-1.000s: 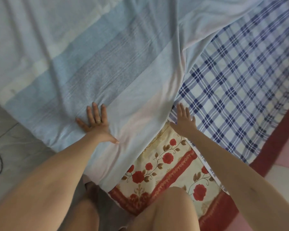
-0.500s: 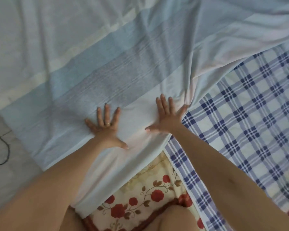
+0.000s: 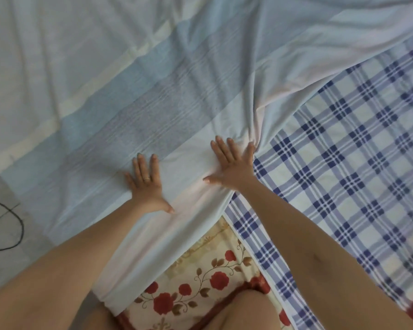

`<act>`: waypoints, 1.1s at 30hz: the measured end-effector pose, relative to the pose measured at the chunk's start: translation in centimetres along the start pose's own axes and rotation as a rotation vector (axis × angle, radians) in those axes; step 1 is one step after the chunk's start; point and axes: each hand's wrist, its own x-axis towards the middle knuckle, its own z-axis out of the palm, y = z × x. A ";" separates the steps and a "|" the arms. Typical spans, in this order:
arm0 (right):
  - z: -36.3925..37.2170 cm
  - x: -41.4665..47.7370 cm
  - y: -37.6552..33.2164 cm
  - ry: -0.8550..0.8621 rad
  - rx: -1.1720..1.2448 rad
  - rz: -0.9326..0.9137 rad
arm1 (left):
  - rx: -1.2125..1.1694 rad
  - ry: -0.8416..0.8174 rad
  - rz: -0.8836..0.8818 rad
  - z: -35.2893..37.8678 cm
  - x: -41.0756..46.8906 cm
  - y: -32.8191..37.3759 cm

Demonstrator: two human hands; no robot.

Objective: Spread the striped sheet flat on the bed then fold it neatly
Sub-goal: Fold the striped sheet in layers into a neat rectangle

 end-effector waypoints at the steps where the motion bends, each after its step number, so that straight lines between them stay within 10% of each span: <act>1: -0.1 0.0 1.7 0.029 -0.021 0.034 | -0.045 0.037 0.030 -0.5 0.1 1.2; 8: -5.5 2.7 15.3 0.333 0.393 0.784 | -0.200 0.177 0.015 -6.9 6.0 12.4; 11: -7.1 6.4 14.4 0.713 0.140 0.130 | -0.194 0.108 -0.173 -7.9 8.4 15.9; 13: -7.2 9.4 12.8 0.697 -0.140 -0.448 | -0.193 0.095 -0.238 -8.1 9.0 16.5; 15: -7.4 12.0 13.1 0.539 -0.323 -0.650 | -0.177 0.075 -0.260 -8.2 8.9 16.5; 20: -11.2 17.7 22.2 0.401 -0.079 0.009 | -0.144 -0.022 -0.304 -8.8 10.1 17.0; 33: -16.2 17.2 21.7 -0.079 0.358 0.426 | -0.226 -0.080 -0.317 -10.6 9.5 17.9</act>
